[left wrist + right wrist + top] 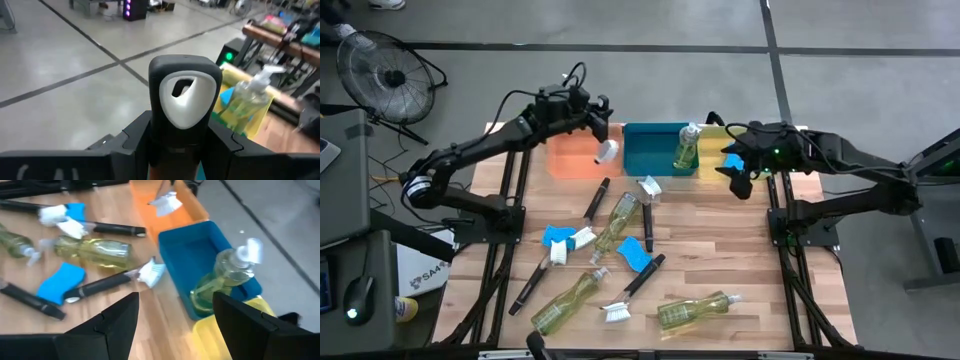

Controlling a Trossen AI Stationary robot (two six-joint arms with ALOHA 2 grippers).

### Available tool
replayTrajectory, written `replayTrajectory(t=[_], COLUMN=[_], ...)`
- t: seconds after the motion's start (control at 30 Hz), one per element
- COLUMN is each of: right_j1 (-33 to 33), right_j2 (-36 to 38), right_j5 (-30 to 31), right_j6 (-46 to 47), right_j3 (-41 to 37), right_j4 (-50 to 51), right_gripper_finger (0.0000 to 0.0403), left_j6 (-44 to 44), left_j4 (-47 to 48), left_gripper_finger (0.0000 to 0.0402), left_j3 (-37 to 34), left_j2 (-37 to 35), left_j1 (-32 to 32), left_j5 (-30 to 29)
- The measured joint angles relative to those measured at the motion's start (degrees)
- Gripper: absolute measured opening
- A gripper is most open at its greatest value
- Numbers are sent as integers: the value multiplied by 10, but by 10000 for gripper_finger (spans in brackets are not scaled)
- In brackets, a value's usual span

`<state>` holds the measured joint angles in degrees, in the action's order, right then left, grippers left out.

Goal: Pick & Place Kitchen Sink Supplies
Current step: Put the cleaning brush into the orange bin

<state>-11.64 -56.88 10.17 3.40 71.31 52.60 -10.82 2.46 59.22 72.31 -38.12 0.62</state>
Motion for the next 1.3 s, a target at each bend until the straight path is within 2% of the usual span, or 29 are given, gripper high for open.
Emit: replayTrajectory(t=[0.27,0.43,0.5,0.73,0.9,1.1,1.3], right_j1=[0,0,0,0,0,0,0], right_j2=[0,0,0,0,0,0,0], right_j5=[150,237,256,268,269,274,283], right_j6=[55,86,100,140,147,148,148], right_j3=[0,0,0,0,0,0,0], right_j4=[-7,-10,-10,-10,-10,-18,-30], right_gripper_finger=[248,248,248,248,248,248,248], left_j6=[93,149,183,306,336,349,365], left_j4=[53,111,136,133,134,120,123], left_gripper_finger=[123,123,123,123,123,123,123], left_j3=[0,0,0,0,0,1,1], left_j2=[0,0,2,10,37,83,103], left_j1=[-75,-86,-72,-16,-11,-12,-7], left_j5=[64,65,40,-115,-126,-173,-149])
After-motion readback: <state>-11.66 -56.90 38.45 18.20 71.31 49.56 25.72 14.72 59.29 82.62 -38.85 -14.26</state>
